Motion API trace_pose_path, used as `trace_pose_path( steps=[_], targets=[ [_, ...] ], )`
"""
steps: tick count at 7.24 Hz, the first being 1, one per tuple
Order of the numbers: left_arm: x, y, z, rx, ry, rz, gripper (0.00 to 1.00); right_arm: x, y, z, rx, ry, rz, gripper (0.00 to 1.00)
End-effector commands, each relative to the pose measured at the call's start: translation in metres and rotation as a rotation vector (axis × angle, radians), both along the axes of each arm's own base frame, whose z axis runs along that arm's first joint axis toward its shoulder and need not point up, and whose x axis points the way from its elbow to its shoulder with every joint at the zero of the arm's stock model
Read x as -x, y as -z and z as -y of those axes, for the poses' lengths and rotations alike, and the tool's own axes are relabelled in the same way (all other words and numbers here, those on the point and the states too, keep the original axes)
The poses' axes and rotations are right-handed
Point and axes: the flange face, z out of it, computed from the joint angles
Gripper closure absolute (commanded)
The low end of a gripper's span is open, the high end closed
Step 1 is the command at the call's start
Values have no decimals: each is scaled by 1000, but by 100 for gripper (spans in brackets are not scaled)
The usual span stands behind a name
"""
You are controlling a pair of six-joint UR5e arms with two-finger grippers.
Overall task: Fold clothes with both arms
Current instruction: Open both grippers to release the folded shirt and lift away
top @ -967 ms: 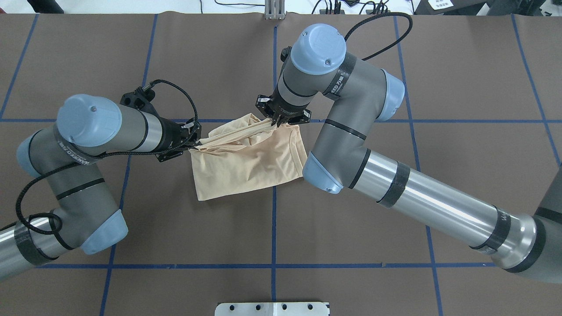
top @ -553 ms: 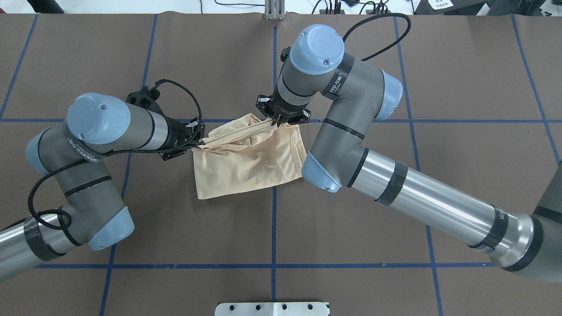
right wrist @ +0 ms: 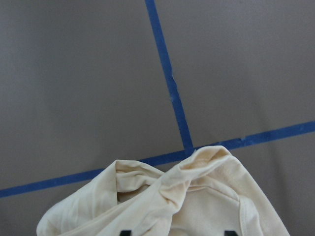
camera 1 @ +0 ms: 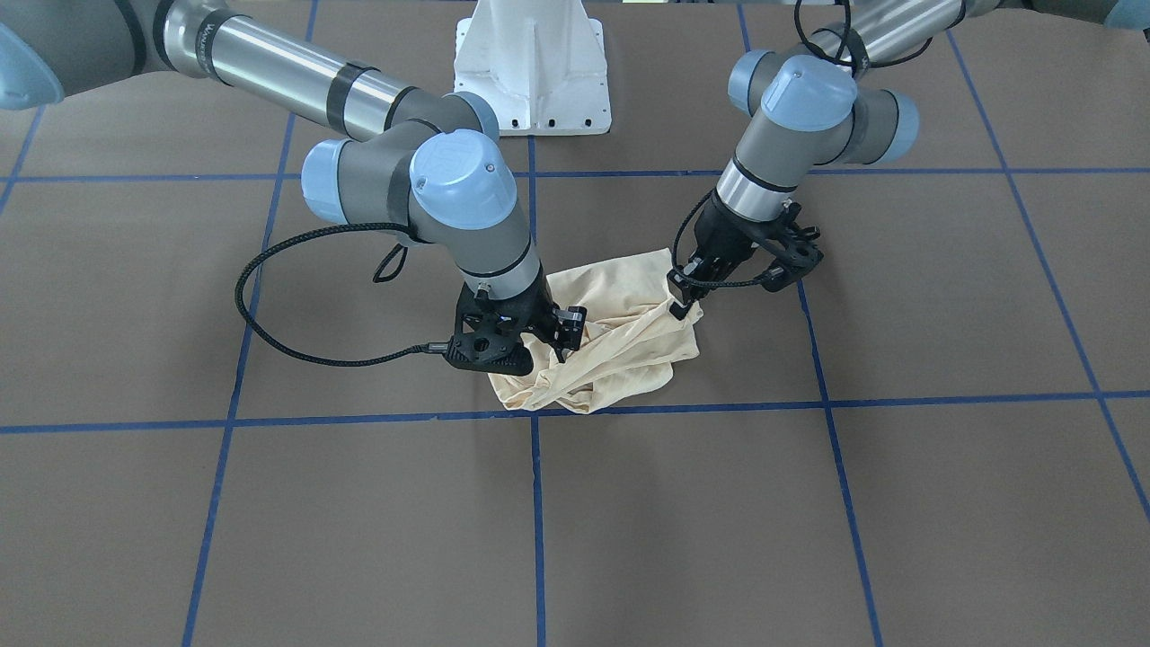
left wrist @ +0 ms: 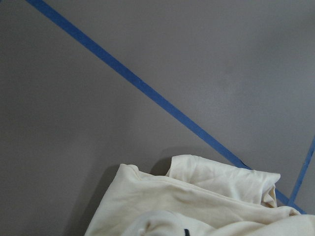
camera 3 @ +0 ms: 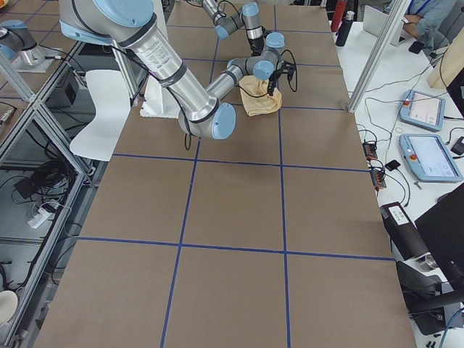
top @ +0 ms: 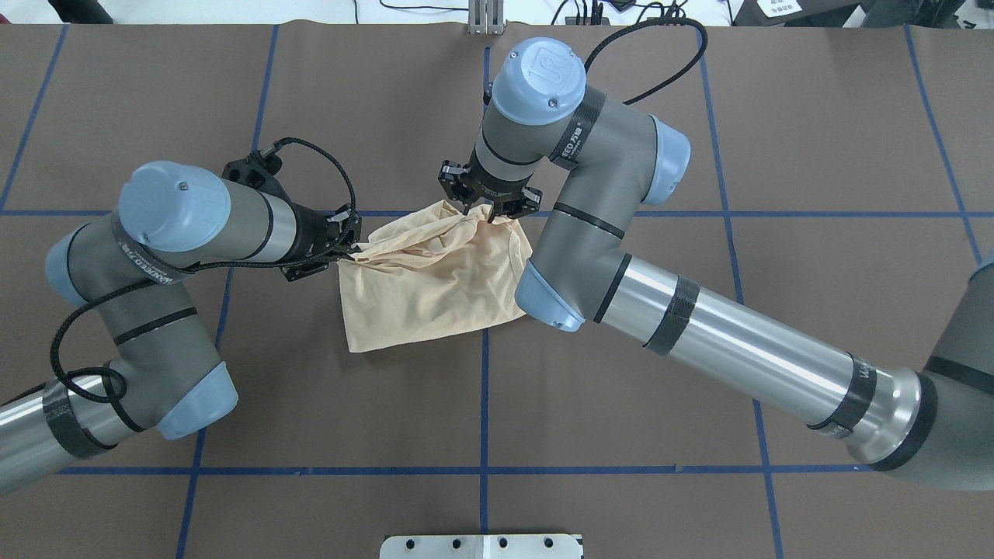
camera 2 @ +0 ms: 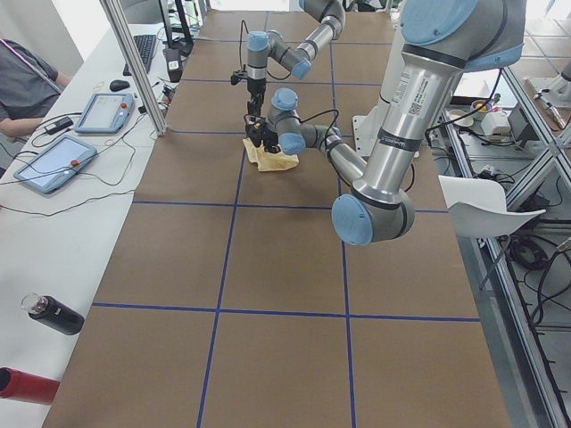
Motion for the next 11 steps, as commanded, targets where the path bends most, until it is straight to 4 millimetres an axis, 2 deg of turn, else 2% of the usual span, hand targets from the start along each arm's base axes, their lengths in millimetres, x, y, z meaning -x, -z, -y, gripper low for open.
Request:
trace_pose_path(
  steps=[1,2,4,6,7,8,9,10,11],
  targets=[
    [5,-6,6,5,18,12,0,-7,5,5,1,-11,9,1],
    [15,-10,15,9,37,21,0,-9,9,4,-1,-13,17,1],
    [24,-12,22,-8,39,32,0,-11,16,1,3,-15,28,1],
    [42,-1,24,-54,37,24,0,-17,27,-5,-9,-8,41,1],
    [57,-10,16,-93,2,42,0,-23,25,-7,-7,-7,29,1],
    [77,-16,19,-145,-20,66,0,-40,19,5,3,-13,-19,1],
    [97,-29,16,-204,-41,105,0,-63,5,14,-22,19,-88,1],
    [116,-35,26,-264,-50,146,0,-96,-17,28,-63,58,-146,1],
    [134,-59,32,-327,-84,219,0,-136,-56,41,-83,104,-171,1]
  ],
)
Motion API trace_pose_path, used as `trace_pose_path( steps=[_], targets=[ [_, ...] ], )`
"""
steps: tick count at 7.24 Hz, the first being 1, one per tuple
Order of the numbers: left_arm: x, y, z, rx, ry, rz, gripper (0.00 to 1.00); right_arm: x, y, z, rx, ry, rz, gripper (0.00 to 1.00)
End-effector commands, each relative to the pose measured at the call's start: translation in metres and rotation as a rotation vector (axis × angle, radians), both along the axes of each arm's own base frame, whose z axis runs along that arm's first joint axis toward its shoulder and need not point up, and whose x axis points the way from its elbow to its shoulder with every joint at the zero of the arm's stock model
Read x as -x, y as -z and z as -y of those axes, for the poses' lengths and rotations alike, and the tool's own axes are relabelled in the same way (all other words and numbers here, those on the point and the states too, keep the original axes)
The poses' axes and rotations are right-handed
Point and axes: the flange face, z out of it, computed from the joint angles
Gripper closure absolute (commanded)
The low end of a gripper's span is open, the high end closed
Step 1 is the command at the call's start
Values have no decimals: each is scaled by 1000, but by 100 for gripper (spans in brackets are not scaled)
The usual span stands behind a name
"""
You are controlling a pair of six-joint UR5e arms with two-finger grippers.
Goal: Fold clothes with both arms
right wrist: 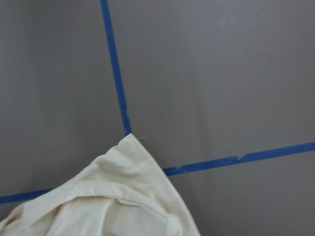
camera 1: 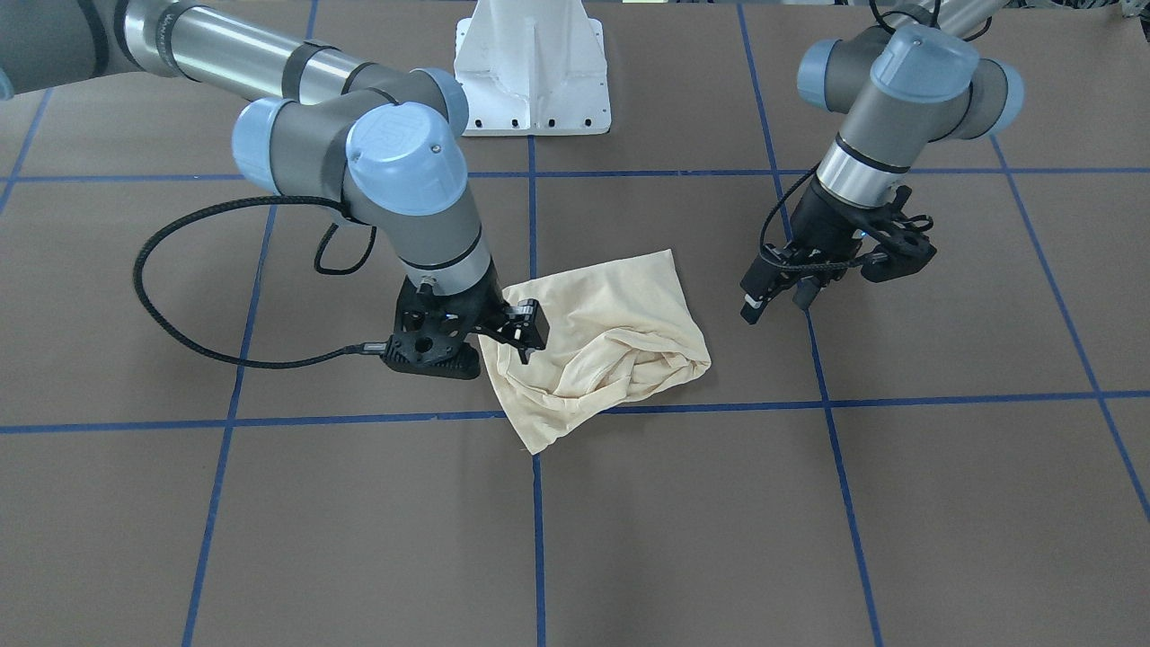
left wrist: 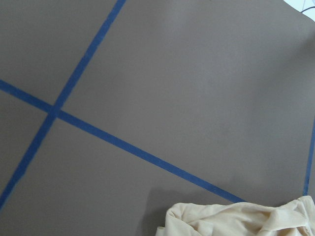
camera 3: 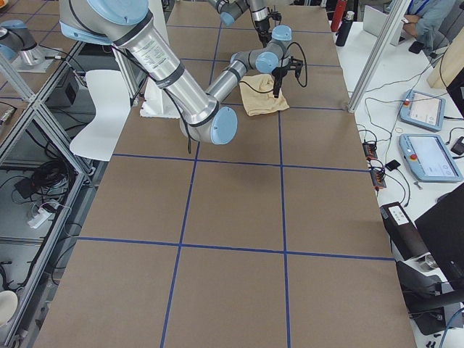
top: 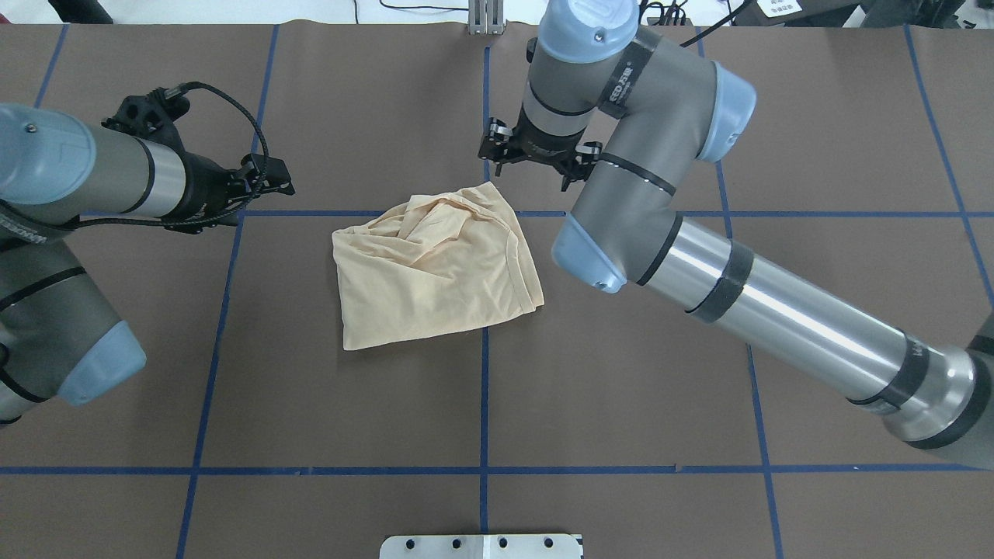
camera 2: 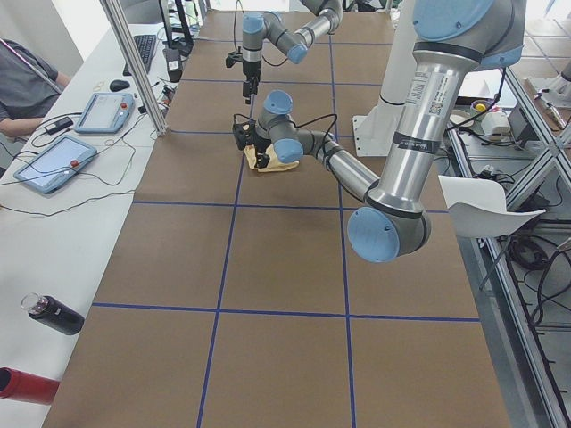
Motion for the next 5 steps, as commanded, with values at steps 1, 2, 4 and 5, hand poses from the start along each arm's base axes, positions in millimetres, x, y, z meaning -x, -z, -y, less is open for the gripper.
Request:
trace_pose_path(
  steps=[1,2,4,5],
  targets=[
    [50,-41,17,-140,-48,148,0,-83,-79,29,-34,82,-68,1],
    [74,-56,25,-180,-51,205,0,-121,-114,45,-60,101,-101,1],
    [132,-70,51,-268,-42,298,0,-200,-176,67,-149,191,-135,0],
    [139,-80,57,-319,-81,351,0,-235,-204,70,-185,218,-154,0]
  ],
)
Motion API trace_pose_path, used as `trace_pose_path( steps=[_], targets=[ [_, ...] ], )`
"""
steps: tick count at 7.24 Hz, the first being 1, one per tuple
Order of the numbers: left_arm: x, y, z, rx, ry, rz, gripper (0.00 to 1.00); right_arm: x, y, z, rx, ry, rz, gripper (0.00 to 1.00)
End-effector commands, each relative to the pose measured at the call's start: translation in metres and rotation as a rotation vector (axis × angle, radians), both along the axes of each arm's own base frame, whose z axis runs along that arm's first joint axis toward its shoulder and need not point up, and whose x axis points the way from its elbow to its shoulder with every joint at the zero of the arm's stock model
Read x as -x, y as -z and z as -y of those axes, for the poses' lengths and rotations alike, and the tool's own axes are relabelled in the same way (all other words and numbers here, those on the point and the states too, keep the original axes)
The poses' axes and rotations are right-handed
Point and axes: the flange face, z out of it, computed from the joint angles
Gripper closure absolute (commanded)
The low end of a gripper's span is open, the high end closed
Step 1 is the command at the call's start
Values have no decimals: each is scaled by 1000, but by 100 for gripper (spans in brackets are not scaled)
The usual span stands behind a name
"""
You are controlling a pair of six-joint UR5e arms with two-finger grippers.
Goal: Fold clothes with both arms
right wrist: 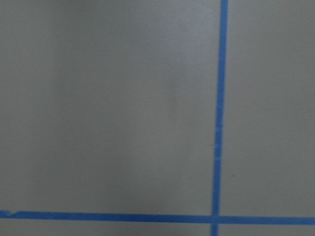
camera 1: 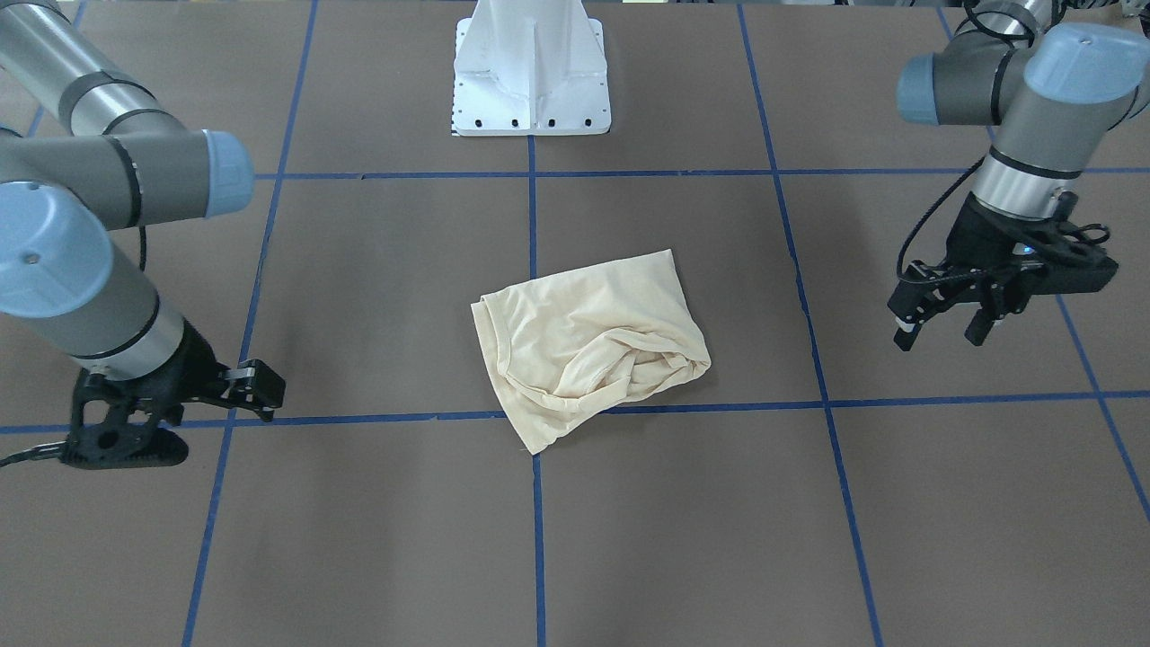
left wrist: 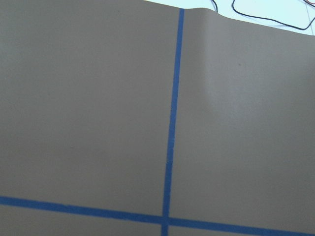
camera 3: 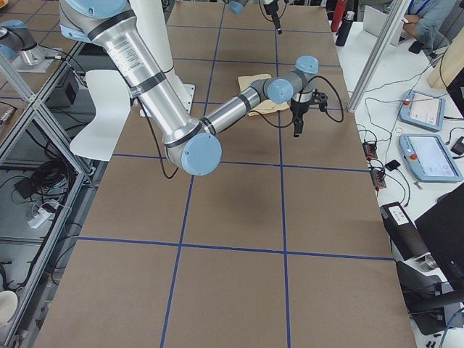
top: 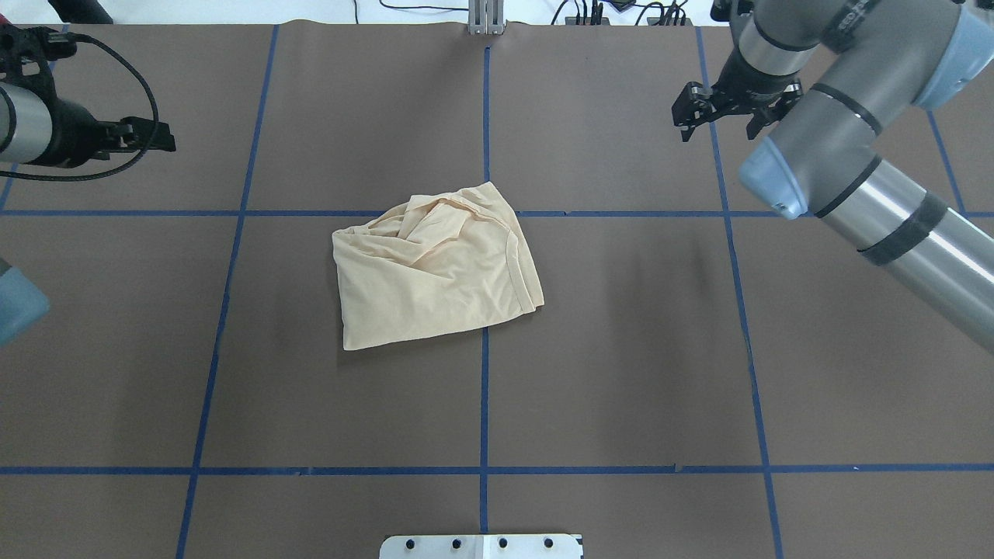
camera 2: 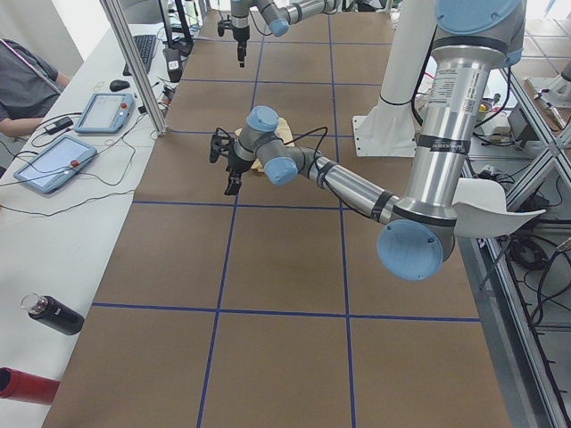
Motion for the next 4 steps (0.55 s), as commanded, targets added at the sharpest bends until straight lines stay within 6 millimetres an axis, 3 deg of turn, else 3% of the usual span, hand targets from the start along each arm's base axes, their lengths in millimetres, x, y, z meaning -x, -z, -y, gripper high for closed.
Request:
trace_pose_path(
  steps=[1,2,3,4],
  targets=[
    [30,-17,15,-91,-50,100,0,-68,-70,-2,-59,35,-24,0],
    [30,-23,17,-84,-49,107,0,-89,-99,-7,-71,5,-17,0],
    [22,-47,23,-47,-58,134,0,-117,-118,-4,-54,-30,-26,0],
    [19,-59,31,-29,-63,147,0,-145,-139,-10,-22,-66,-35,0]
  ],
)
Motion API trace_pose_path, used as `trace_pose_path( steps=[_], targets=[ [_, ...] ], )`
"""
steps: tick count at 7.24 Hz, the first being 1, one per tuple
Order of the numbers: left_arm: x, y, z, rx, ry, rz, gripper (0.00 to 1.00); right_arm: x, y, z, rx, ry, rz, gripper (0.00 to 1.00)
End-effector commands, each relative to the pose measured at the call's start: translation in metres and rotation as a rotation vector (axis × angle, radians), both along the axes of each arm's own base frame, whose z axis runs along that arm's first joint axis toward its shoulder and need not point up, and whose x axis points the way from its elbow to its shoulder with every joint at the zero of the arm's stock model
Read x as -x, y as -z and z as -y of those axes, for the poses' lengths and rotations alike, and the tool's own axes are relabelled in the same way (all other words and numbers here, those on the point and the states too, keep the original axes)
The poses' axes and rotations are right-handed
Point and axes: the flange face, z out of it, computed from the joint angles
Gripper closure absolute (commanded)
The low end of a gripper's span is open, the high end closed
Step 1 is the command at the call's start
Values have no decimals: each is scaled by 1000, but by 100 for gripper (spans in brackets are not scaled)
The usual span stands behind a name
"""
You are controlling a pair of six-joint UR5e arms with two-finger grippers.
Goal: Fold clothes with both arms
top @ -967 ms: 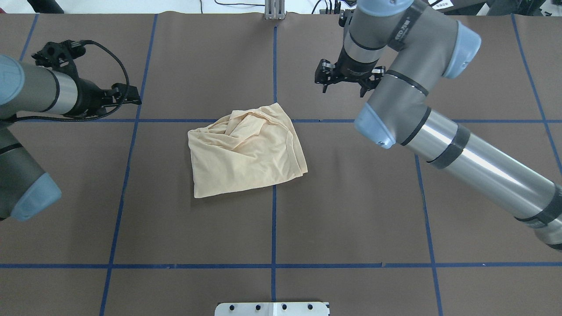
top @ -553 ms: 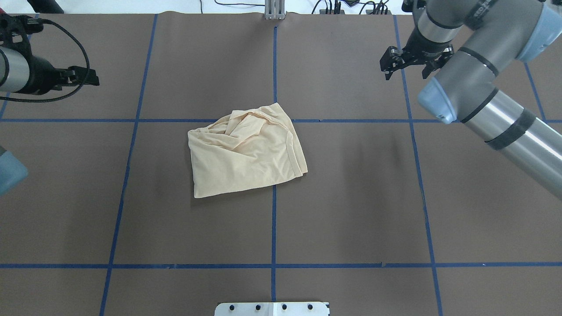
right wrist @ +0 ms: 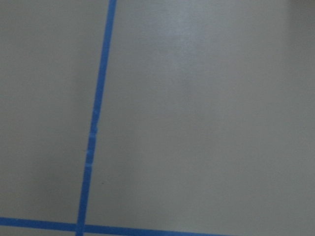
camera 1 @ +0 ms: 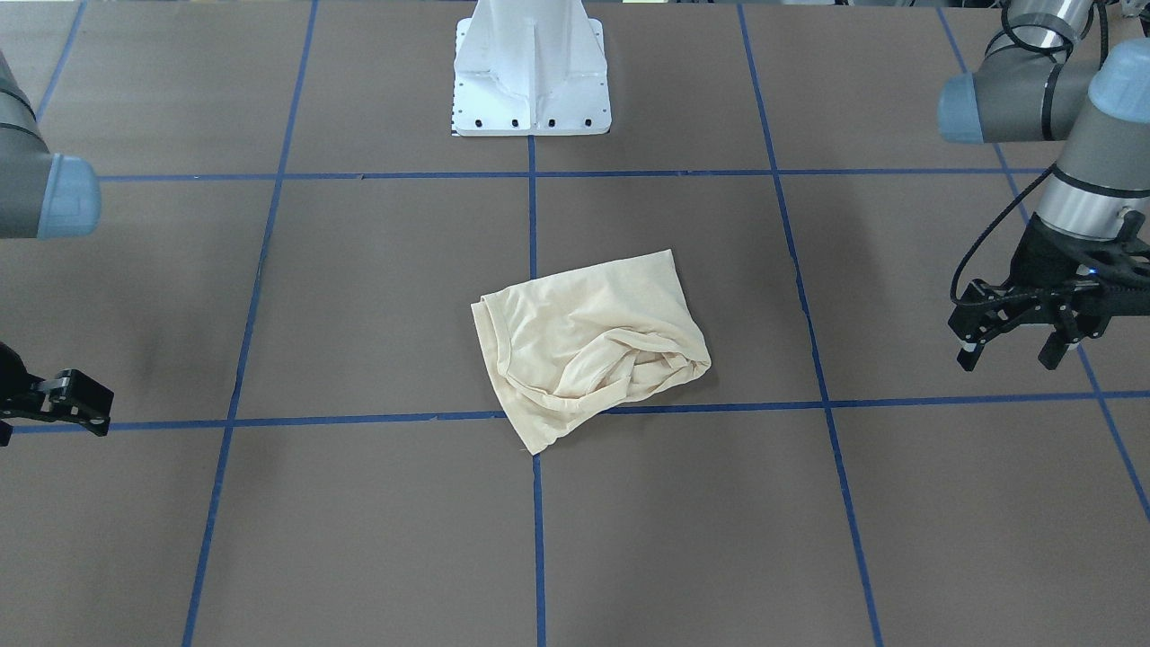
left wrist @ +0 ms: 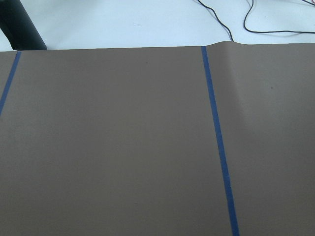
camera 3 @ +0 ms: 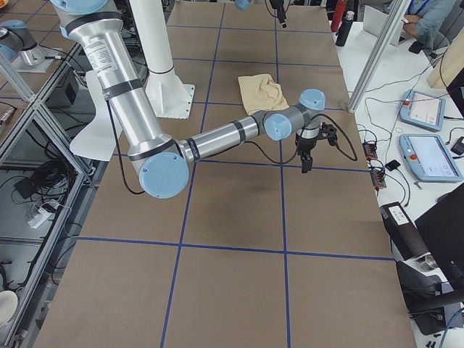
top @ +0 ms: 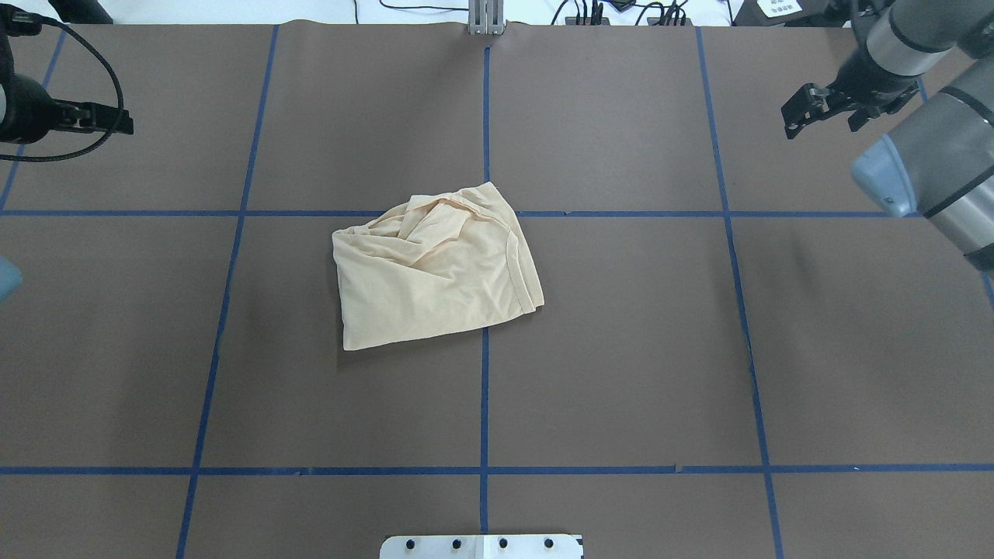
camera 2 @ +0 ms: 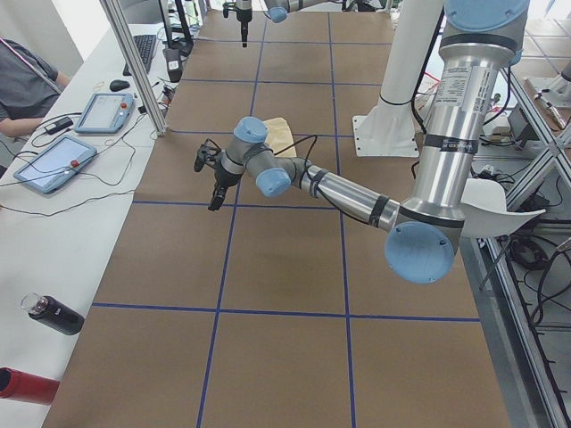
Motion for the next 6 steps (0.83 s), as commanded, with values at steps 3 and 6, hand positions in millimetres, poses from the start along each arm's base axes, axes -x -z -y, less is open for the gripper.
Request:
trace_pose_path(
  steps=[3,6],
  targets=[
    [40,-46,10,-36,-127,170,0,-116,-109,-46,97,-32,16,0],
    [134,-89,6,-48,-321,315,0,-141,-149,-81,184,-39,81,0]
  ],
)
